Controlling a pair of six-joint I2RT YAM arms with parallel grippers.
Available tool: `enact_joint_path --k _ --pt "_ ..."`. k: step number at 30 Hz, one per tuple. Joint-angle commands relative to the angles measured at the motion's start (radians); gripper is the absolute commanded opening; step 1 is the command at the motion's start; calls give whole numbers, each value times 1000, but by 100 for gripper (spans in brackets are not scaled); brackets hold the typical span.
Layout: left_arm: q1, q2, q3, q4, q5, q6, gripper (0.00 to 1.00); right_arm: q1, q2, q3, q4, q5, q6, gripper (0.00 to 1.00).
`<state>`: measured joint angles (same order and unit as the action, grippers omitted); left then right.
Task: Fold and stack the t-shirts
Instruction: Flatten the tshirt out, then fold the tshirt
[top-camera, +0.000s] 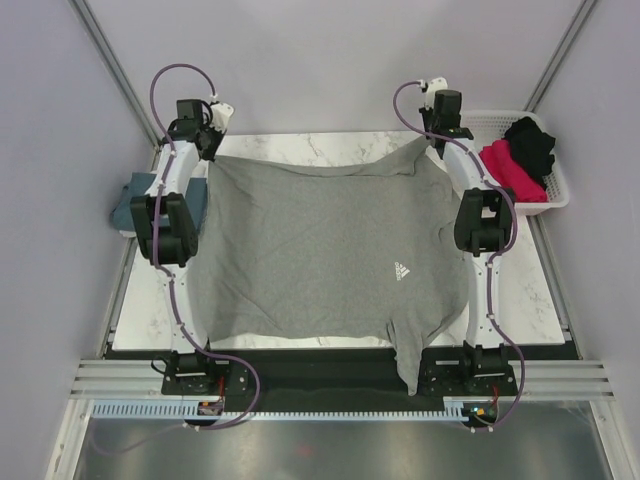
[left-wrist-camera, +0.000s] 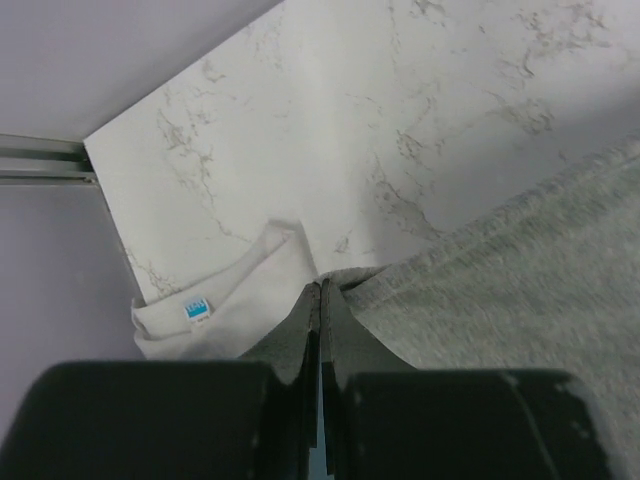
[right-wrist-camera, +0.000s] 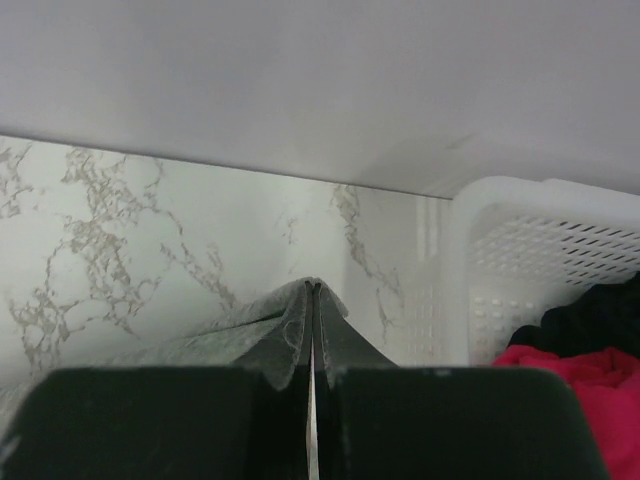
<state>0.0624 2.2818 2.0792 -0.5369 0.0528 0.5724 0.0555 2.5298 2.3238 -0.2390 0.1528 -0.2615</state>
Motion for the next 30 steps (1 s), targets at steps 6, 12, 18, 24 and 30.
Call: enact_joint_path --k 6,12,18,24,30 --pt "17 122 153 87 -88 1 2 -13 17 39 156 88 25 0" --pt "14 186 249 117 -100 0 2 -34 98 173 179 45 4 0" --pt "13 238 262 181 -146 -6 2 -37 170 227 262 48 5 0" --pt "4 268 282 222 -165 12 2 -45 205 238 340 42 13 0" --pt "16 297 314 287 -192 15 2 -48 253 273 400 56 -44 0"
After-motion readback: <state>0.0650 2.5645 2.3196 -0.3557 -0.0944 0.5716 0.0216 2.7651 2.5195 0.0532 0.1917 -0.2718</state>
